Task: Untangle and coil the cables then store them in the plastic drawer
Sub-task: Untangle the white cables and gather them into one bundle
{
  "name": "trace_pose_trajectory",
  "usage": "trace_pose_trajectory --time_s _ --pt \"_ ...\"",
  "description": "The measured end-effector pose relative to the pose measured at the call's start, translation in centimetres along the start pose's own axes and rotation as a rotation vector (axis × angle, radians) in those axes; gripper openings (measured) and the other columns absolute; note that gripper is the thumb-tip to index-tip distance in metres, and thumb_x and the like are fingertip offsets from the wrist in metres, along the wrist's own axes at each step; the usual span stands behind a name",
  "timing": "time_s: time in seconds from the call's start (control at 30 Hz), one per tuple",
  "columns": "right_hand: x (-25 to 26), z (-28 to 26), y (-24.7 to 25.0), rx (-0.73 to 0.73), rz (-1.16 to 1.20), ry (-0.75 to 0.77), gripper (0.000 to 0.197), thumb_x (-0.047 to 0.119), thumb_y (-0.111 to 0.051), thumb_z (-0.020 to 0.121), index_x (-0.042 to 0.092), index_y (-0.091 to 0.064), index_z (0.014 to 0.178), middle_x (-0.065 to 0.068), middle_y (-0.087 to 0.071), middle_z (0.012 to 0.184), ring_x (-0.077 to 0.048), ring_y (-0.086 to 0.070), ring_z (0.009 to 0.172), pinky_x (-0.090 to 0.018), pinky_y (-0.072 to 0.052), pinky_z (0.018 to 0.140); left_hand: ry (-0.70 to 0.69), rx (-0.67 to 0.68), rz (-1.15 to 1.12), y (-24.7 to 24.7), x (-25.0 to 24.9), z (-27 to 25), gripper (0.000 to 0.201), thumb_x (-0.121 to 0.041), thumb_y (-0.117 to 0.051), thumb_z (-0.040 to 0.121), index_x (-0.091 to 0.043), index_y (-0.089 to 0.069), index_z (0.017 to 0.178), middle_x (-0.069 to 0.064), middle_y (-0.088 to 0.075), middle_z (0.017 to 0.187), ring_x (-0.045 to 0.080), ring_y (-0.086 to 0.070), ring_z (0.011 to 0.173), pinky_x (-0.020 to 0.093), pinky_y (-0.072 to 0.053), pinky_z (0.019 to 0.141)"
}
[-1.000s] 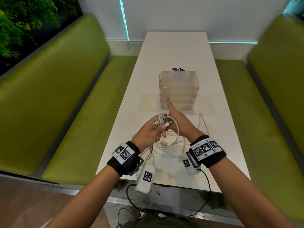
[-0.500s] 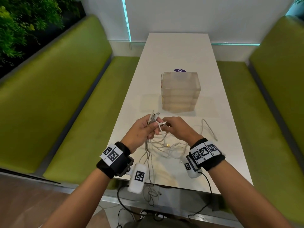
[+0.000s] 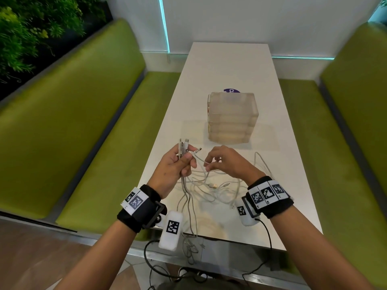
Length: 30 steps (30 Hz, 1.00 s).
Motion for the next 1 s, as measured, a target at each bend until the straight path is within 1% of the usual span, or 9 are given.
trace_pose_trajectory --time_s 0.1,0.23,0.3,0.4,0.5,0.6,0.73,0.9,1.0 --pt "-0.3 0.2 -0.2 -0.088 -0.005 0.05 0.012 0.023 -0.072 0.081 0.013 -0.075 0.088 -0.004 -0.064 0.087 -0.011 -0.045 0.083 -0.016 -0.033 0.07 -0.012 -0.061 -0.006 0.2 0.1 0.0 0.013 -0.01 -0.044 0.097 -0.013 -0.056 0.101 -0.002 -0.064 0.067 0.007 -0.038 0.047 0.02 -0.036 0.051" --pt "-0.6 0.0 -1.1 -0.262 -0.087 0.118 0.015 0.025 -0.072 0.08 0.015 -0.076 0.091 0.004 -0.05 0.092 -0.007 -0.032 0.093 -0.007 -0.027 0.081 -0.013 -0.139 -0.021 -0.1 0.2 0.1 0.013 -0.008 -0.044 0.098 -0.013 -0.056 0.099 0.002 -0.072 0.076 0.008 -0.04 0.048 0.019 -0.034 0.051" --pt "-0.5 -0.1 -1.6 -0.319 -0.099 0.095 0.014 0.025 -0.07 0.082 0.015 -0.075 0.091 0.005 -0.046 0.089 -0.007 -0.035 0.089 -0.012 -0.03 0.075 -0.021 -0.161 -0.045 -0.3 0.1 0.1 0.014 -0.006 -0.044 0.098 -0.013 -0.056 0.097 0.005 -0.073 0.077 0.008 -0.04 0.049 0.019 -0.035 0.052" --pt "-0.6 0.2 -2.7 -0.272 -0.099 0.005 0.013 0.021 -0.064 0.088 0.014 -0.068 0.098 0.005 -0.046 0.089 -0.011 -0.047 0.078 -0.023 -0.037 0.071 -0.043 -0.158 -0.073 -0.8 -0.4 -0.1 0.011 -0.008 -0.046 0.096 -0.013 -0.056 0.096 0.005 -0.072 0.076 0.007 -0.04 0.049 0.019 -0.035 0.052" --pt "-1.6 0.5 -4.0 -0.189 -0.115 -0.088 0.017 0.017 -0.061 0.088 0.013 -0.062 0.105 0.002 -0.048 0.095 -0.016 -0.052 0.083 -0.028 -0.043 0.077 -0.062 -0.109 -0.092 -1.5 -1.4 -0.2 0.006 -0.018 -0.055 0.089 -0.018 -0.061 0.091 0.008 -0.07 0.076 0.007 -0.041 0.049 0.019 -0.035 0.052" --pt "-3.4 1.1 -4.4 -0.169 -0.095 -0.18 0.017 0.021 -0.059 0.089 0.009 -0.065 0.1 -0.006 -0.054 0.09 -0.025 -0.056 0.086 -0.032 -0.041 0.075 -0.085 -0.057 -0.129 -2.1 -2.5 -0.6 0.018 -0.017 -0.055 0.089 -0.027 -0.069 0.083 0.013 -0.067 0.077 0.007 -0.041 0.048 0.019 -0.036 0.052" --pt "-5.7 1.8 -4.2 -0.173 -0.056 -0.267 0.028 0.031 -0.056 0.091 0.006 -0.067 0.085 -0.012 -0.06 0.084 -0.027 -0.056 0.082 -0.034 -0.039 0.072 -0.14 -0.033 -0.179 -2.4 -4.1 -1.2 0.012 -0.012 -0.048 0.09 -0.015 -0.06 0.089 0.006 -0.071 0.072 0.006 -0.04 0.046 0.016 -0.038 0.051" --pt "-7.9 1.8 -4.1 -0.088 -0.099 -0.291 0.014 0.021 -0.059 0.089 0.01 -0.067 0.094 -0.014 -0.063 0.1 -0.029 -0.06 0.091 -0.037 -0.046 0.079 -0.249 -0.072 -0.262 -1.6 -6.4 -1.3 0.008 -0.018 -0.06 0.087 -0.02 -0.067 0.083 0.005 -0.069 0.07 0.006 -0.042 0.046 0.016 -0.037 0.049" --pt "-8.8 1.6 -3.9 -0.137 -0.049 -0.314 0.015 0.024 -0.06 0.089 0.015 -0.064 0.099 -0.009 -0.064 0.098 -0.025 -0.058 0.092 -0.032 -0.042 0.076 -0.311 -0.109 -0.314 -0.4 -7.7 -1.0 0.024 -0.009 -0.048 0.094 -0.02 -0.066 0.083 0.005 -0.069 0.071 0.004 -0.042 0.046 0.015 -0.036 0.05"
Point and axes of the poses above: each hand's wrist, its own z-axis towards the middle knuckle, its own y-axis out of the back of the hand, x = y × z, the point moved 1 cm from there along z, towards the middle knuckle
